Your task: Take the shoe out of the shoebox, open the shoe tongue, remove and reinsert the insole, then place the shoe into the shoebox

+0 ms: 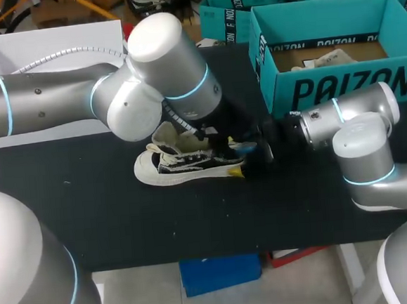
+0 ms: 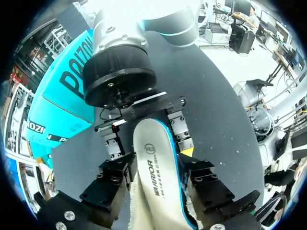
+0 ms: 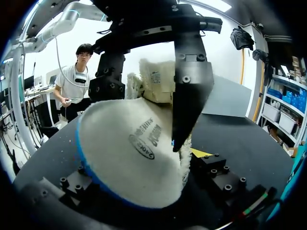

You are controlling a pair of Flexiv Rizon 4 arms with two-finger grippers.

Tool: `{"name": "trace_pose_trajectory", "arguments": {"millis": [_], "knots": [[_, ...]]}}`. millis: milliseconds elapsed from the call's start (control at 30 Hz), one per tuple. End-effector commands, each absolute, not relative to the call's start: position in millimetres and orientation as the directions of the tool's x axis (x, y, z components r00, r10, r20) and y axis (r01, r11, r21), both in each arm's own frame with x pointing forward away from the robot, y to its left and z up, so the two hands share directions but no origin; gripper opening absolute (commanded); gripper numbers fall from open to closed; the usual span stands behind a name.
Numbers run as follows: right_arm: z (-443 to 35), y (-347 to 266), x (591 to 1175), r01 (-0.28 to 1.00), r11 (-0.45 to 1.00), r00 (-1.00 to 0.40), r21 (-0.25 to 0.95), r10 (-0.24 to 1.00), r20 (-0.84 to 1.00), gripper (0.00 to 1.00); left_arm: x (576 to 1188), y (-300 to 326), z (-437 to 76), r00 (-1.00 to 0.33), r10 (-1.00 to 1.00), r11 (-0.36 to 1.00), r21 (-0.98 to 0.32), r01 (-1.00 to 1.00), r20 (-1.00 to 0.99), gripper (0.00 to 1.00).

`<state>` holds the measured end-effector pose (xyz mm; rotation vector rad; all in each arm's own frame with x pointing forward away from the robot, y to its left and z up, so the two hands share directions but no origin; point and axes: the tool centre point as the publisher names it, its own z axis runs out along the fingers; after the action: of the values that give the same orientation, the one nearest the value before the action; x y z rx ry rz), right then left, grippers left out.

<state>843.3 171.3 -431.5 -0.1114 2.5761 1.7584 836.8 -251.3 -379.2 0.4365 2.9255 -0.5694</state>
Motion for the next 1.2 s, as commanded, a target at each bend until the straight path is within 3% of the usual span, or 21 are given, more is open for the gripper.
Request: {"name": "trace_pose_trajectory", "arguments": {"millis": [33,567,933,1200], "knots": [[-434.0,173.3,843.4,-0.069,0.365,-0.997,0.928,-0.047,-0.055,0.00,837.5,-253.0,-379.0,-0.950,0.254,0.887,-0.346,0.304,-0.183,0.00],[-434.0,173.3,843.4,-0.069,0.365,-0.997,0.928,-0.047,-0.055,0.00,818.9,-246.6,-335.4,-0.951,0.232,0.872,-0.389,0.297,-0.204,0.00],[-434.0,173.3,843.4,-0.069,0.365,-0.997,0.928,-0.047,-0.055,0.00,800.1,-256.9,-253.5,-0.943,0.324,0.695,-0.657,0.292,-0.077,0.00],[-434.0,173.3,843.4,-0.069,0.365,-0.997,0.928,-0.047,-0.055,0.00,771.3,-270.8,-180.4,-0.940,0.332,0.580,-0.770,0.266,-0.074,0.00]]}}
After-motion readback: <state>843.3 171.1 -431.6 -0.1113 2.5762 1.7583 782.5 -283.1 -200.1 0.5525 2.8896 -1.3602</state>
